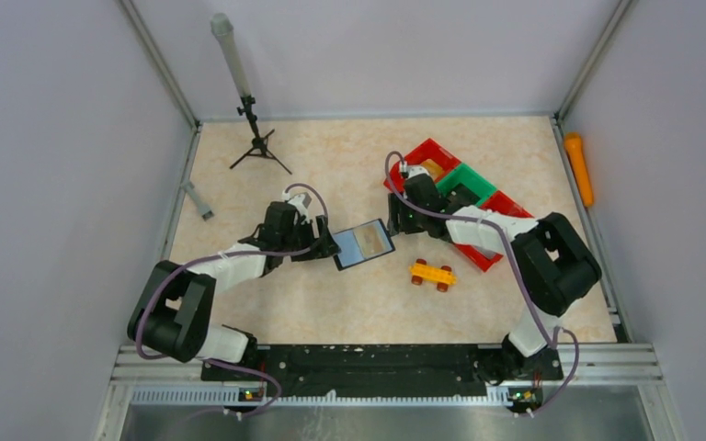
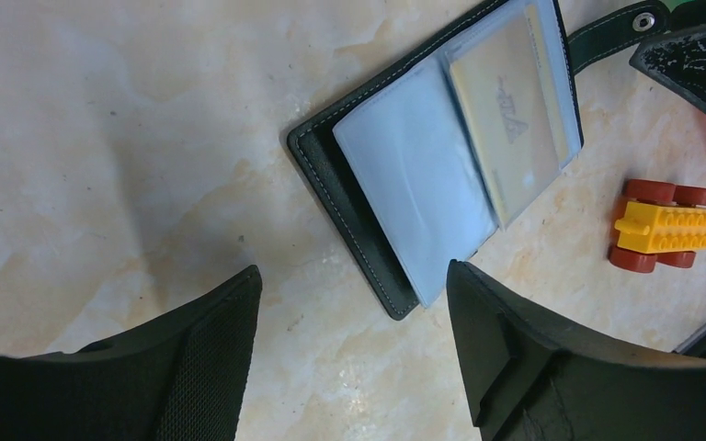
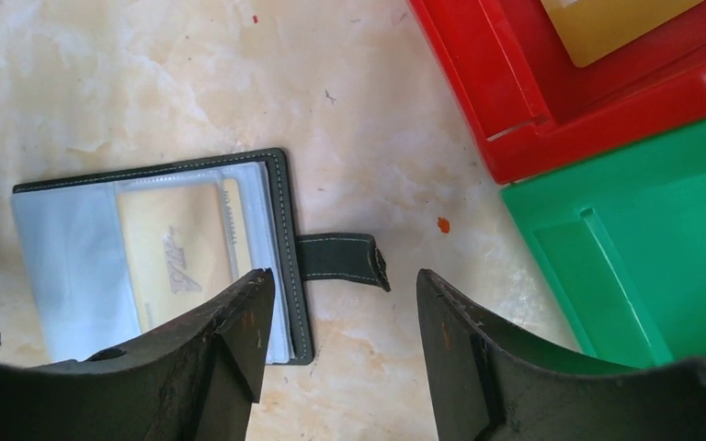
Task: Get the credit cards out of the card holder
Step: Remove the credit card from the card holder.
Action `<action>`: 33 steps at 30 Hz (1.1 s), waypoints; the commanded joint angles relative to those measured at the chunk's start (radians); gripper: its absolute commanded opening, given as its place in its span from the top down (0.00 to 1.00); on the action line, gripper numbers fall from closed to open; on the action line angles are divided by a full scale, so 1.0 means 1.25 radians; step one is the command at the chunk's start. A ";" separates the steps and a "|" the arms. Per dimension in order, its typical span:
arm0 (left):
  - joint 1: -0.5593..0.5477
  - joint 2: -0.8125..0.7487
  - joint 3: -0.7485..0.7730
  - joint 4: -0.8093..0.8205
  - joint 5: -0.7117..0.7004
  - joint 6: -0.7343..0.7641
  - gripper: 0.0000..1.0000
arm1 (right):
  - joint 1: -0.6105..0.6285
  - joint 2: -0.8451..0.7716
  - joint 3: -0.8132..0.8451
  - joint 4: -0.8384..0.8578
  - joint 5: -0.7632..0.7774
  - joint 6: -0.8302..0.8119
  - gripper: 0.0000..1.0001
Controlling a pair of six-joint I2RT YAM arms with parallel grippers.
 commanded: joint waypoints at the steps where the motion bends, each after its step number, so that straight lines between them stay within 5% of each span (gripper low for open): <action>1: -0.001 -0.017 -0.017 0.060 -0.020 0.055 0.23 | -0.001 0.027 -0.009 0.076 0.024 0.012 0.41; 11: -0.001 -0.008 -0.019 0.077 0.017 0.074 0.23 | 0.009 0.080 -0.010 0.121 0.018 -0.033 0.57; 21: -0.001 0.020 0.005 0.061 0.062 0.092 0.22 | 0.013 0.018 -0.062 0.192 -0.031 -0.040 1.00; 33: -0.001 0.044 0.020 0.057 0.074 0.089 0.24 | 0.013 -0.060 -0.139 0.307 -0.165 -0.026 1.00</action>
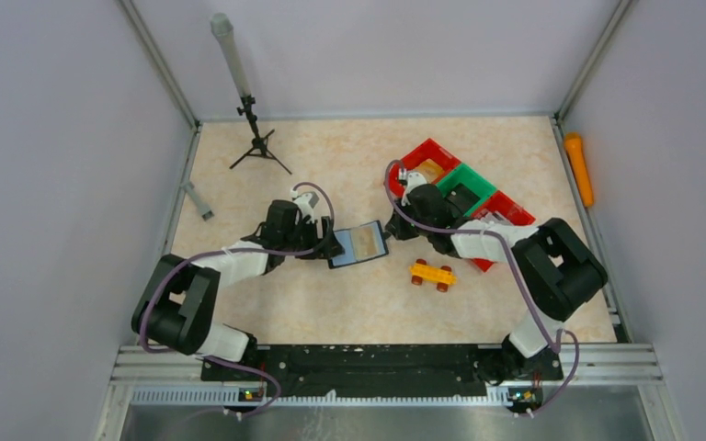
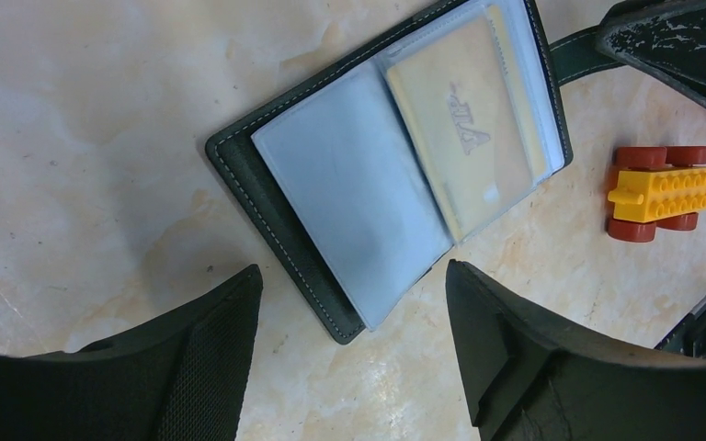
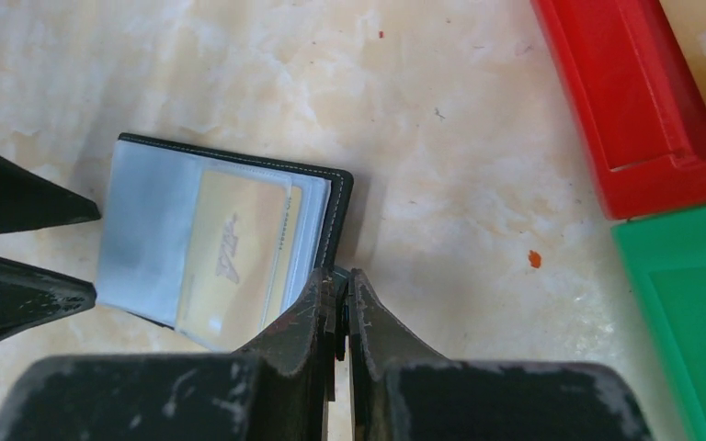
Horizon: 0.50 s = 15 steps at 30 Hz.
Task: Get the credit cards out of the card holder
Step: Remove the credit card from the card holder.
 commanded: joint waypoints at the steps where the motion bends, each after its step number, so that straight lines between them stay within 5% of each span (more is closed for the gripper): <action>1: 0.000 0.014 0.017 0.008 0.008 0.006 0.25 | 0.006 -0.036 -0.005 0.071 -0.065 0.004 1.00; 9: 0.002 0.095 0.068 -0.061 -0.003 -0.006 0.40 | 0.018 -0.096 -0.067 0.105 -0.110 0.021 1.00; 15: 0.014 0.076 0.058 -0.043 0.045 -0.004 0.67 | 0.020 -0.080 -0.099 0.130 -0.131 0.044 1.00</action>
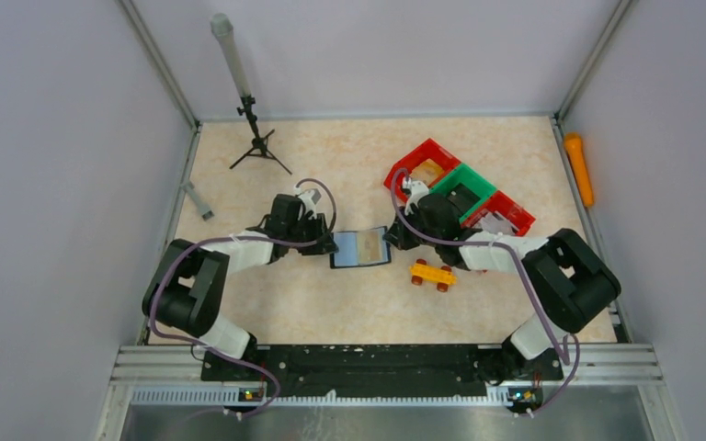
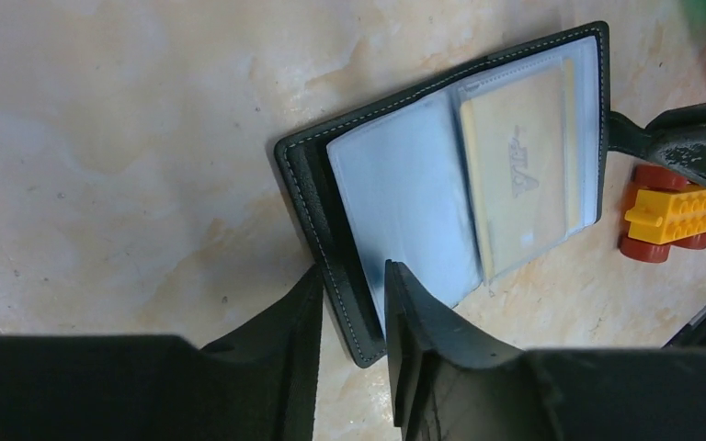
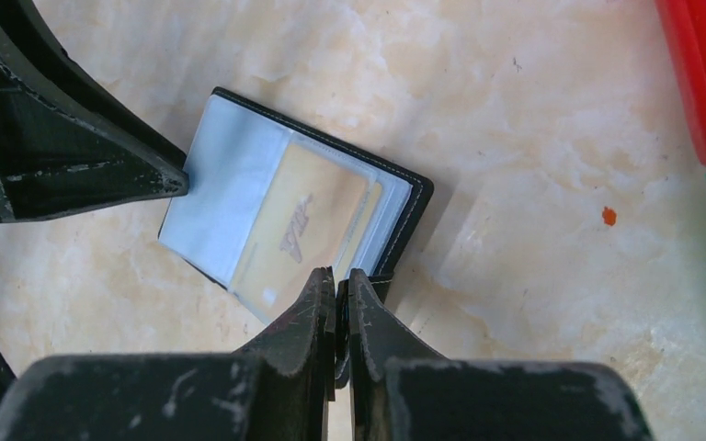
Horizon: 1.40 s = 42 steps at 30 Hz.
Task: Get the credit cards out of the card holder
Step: Remove the credit card from the card holder.
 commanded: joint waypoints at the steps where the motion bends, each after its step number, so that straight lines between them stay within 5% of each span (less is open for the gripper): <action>1: 0.009 -0.017 -0.010 -0.009 0.044 0.001 0.69 | 0.012 -0.001 -0.006 0.038 -0.024 0.025 1.00; 12: 0.036 -0.116 -0.068 0.055 0.069 -0.023 0.97 | 0.012 0.022 0.012 -0.035 0.097 0.031 0.97; 16: 0.040 -0.118 -0.070 0.055 0.077 -0.022 1.00 | 0.012 0.031 0.022 -0.063 0.132 0.033 0.81; 20: 0.041 -0.118 -0.076 0.077 0.110 -0.024 1.00 | 0.012 0.035 0.020 -0.083 0.167 0.031 0.54; 26: 0.042 -0.099 -0.069 0.082 0.133 -0.026 0.99 | 0.012 0.096 0.052 -0.095 0.089 0.037 0.48; 36: 0.039 0.002 -0.015 -0.014 0.073 -0.007 0.95 | 0.013 0.137 0.071 -0.096 -0.006 0.034 0.56; 42: 0.036 0.034 0.005 -0.041 0.060 -0.007 0.94 | 0.013 0.113 0.058 -0.071 -0.026 0.040 0.84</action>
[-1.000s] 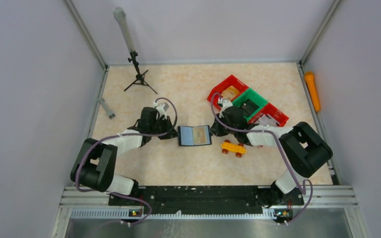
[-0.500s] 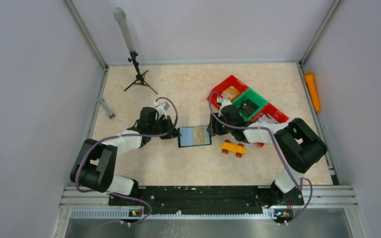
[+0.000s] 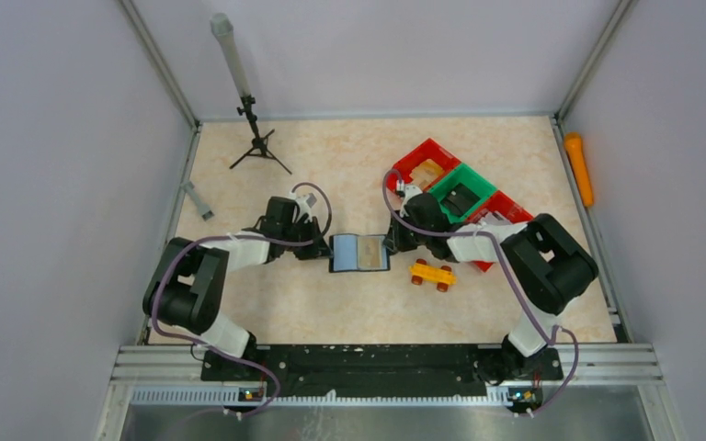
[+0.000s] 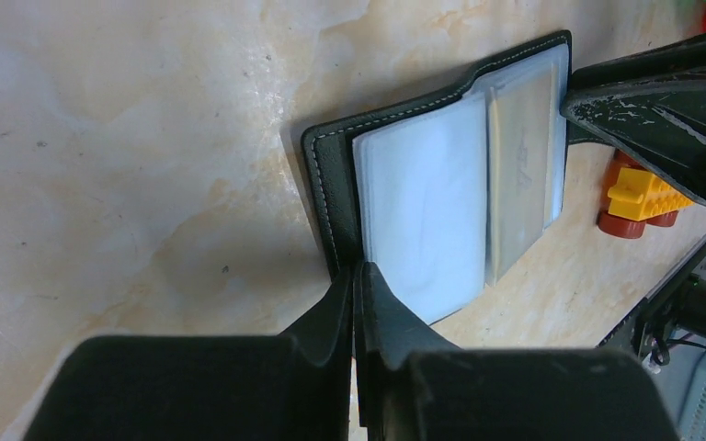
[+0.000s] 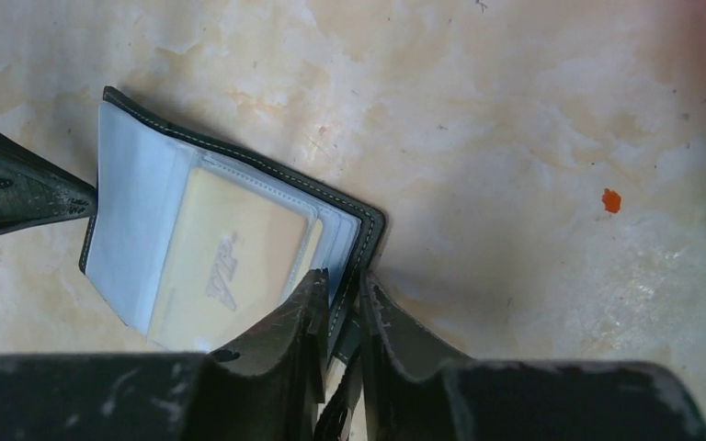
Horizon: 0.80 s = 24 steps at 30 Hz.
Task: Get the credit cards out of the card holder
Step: Remove the credit card from the card holder.
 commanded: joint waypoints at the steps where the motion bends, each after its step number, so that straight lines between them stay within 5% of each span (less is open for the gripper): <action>1: -0.004 0.028 0.028 -0.024 -0.021 0.014 0.94 | 0.011 -0.006 -0.004 0.001 -0.049 0.014 0.87; 4: -0.005 0.007 0.019 -0.019 -0.015 0.016 0.94 | 0.011 -0.020 -0.006 0.006 -0.044 0.019 1.00; 9: -0.005 -0.124 -0.032 0.009 -0.051 0.016 0.89 | 0.011 -0.039 -0.021 0.028 -0.033 0.028 1.00; 18: -0.101 -0.278 -0.062 -0.005 -0.187 0.087 0.50 | 0.011 -0.051 -0.034 0.063 -0.047 0.038 1.00; 22: -0.173 -0.278 -0.043 -0.025 -0.267 0.119 0.42 | 0.011 -0.053 -0.035 0.065 -0.051 0.041 1.00; 24: -0.197 -0.257 -0.033 -0.030 -0.279 0.135 0.38 | 0.011 -0.051 -0.026 0.047 -0.046 0.040 0.91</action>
